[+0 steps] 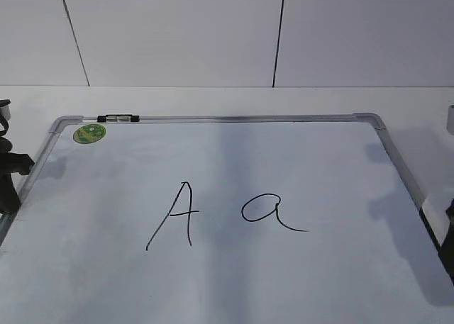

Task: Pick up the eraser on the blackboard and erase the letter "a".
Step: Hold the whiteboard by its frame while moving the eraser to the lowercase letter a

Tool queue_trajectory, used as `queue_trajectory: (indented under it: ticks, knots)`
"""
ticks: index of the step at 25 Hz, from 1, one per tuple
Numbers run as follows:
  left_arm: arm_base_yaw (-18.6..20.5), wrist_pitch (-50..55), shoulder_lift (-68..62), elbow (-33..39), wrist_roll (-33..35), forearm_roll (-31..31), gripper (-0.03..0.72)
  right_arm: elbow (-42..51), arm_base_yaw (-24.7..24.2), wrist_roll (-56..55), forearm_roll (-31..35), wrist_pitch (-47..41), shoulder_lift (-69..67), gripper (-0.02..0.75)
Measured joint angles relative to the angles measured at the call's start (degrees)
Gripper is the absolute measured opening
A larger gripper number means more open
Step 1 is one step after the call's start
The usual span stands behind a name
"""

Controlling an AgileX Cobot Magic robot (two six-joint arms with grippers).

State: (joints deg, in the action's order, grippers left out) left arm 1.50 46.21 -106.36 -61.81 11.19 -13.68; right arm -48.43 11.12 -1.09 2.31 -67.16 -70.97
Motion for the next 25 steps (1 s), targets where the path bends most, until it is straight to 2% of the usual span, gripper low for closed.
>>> queue_trajectory:
  ticks: [5,11,18,25]
  knots:
    - [0.0,0.1,0.0,0.0,0.0,0.0,0.017,-1.7,1.5,2.9,2.3,0.1,0.0,0.554]
    - [0.0,0.1,0.0,0.0,0.0,0.0,0.017,-8.5,7.9,3.3,2.8,0.1,-3.3,0.554]
    - [0.0,0.1,0.0,0.0,0.0,0.0,0.017,-17.2,15.5,3.1,2.8,0.4,-14.8,0.554]
    - [0.0,0.2,0.0,0.0,0.0,0.0,0.017,-25.9,18.6,3.0,1.9,3.1,-27.9,0.554]
